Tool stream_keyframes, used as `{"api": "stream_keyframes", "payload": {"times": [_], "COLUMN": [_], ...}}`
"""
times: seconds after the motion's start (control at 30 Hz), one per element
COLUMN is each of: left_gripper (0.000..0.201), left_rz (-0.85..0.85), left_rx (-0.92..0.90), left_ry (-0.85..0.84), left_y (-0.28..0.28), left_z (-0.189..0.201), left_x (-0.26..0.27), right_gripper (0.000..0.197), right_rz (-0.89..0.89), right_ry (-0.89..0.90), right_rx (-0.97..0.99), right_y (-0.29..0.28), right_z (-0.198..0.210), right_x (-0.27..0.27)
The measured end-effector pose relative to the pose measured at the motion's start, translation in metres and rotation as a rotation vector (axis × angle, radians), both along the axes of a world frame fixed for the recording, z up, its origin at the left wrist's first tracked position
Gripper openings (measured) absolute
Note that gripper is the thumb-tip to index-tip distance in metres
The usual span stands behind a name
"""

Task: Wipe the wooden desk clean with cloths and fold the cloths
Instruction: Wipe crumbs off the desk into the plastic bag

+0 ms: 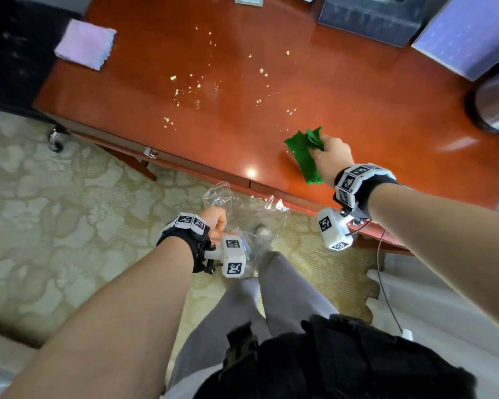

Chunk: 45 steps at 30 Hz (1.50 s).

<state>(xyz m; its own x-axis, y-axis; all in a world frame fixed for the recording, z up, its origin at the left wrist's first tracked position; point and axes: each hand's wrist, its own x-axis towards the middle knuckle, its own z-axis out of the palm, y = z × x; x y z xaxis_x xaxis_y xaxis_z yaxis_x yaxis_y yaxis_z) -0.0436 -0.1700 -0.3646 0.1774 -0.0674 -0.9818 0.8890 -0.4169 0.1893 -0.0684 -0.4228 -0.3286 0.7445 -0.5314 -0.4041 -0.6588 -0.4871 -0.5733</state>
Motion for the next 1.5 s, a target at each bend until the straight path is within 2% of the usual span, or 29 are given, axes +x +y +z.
{"api": "stream_keyframes", "payload": {"times": [0.17, 0.23, 0.43, 0.63, 0.87, 1.1, 1.17, 1.23, 1.27, 1.4, 1.5], "left_gripper": [0.035, 0.037, 0.027, 0.031, 0.035, 0.019, 0.004, 0.014, 0.007, 0.017, 0.012], "left_rz": [-0.046, -0.038, -0.061, -0.025, -0.052, -0.08, -0.08, -0.052, -0.05, -0.038, -0.015], "left_rx": [0.032, 0.004, 0.0, -0.027, 0.022, 0.077, 0.047, 0.053, 0.051, 0.066, 0.052], "left_ry": [-0.054, -0.028, -0.001, -0.061, -0.001, 0.076, 0.116, 0.112, 0.118, 0.142, 0.124], "left_y": [-0.016, -0.02, -0.028, -0.032, -0.028, -0.026, -0.024, -0.021, -0.021, -0.02, -0.018], "left_z": [-0.015, -0.021, 0.0, 0.007, -0.001, -0.005, -0.014, -0.025, -0.028, -0.028, -0.031], "left_x": [0.025, 0.033, 0.056, 0.065, 0.069, 0.076, 0.078, 0.079, 0.079, 0.077, 0.076], "right_gripper": [0.033, 0.036, 0.037, 0.037, 0.046, 0.044, 0.044, 0.044, 0.043, 0.04, 0.038], "right_rz": [-0.027, -0.071, -0.148, -0.142, -0.162, -0.115, -0.113, -0.077, -0.049, 0.121, 0.216], "right_ry": [0.009, -0.007, -0.029, -0.014, -0.044, -0.092, -0.067, -0.051, -0.043, 0.001, 0.028], "right_rx": [-0.031, -0.034, -0.063, -0.098, -0.22, -0.331, -0.351, -0.332, -0.309, -0.199, -0.17], "right_y": [-0.026, -0.041, -0.084, -0.106, -0.116, -0.146, -0.149, -0.147, -0.144, -0.125, -0.113], "right_z": [-0.015, -0.019, -0.021, -0.025, -0.019, -0.007, -0.011, -0.019, -0.023, -0.045, -0.056], "right_x": [0.041, 0.06, 0.107, 0.132, 0.168, 0.235, 0.249, 0.261, 0.266, 0.277, 0.27]}}
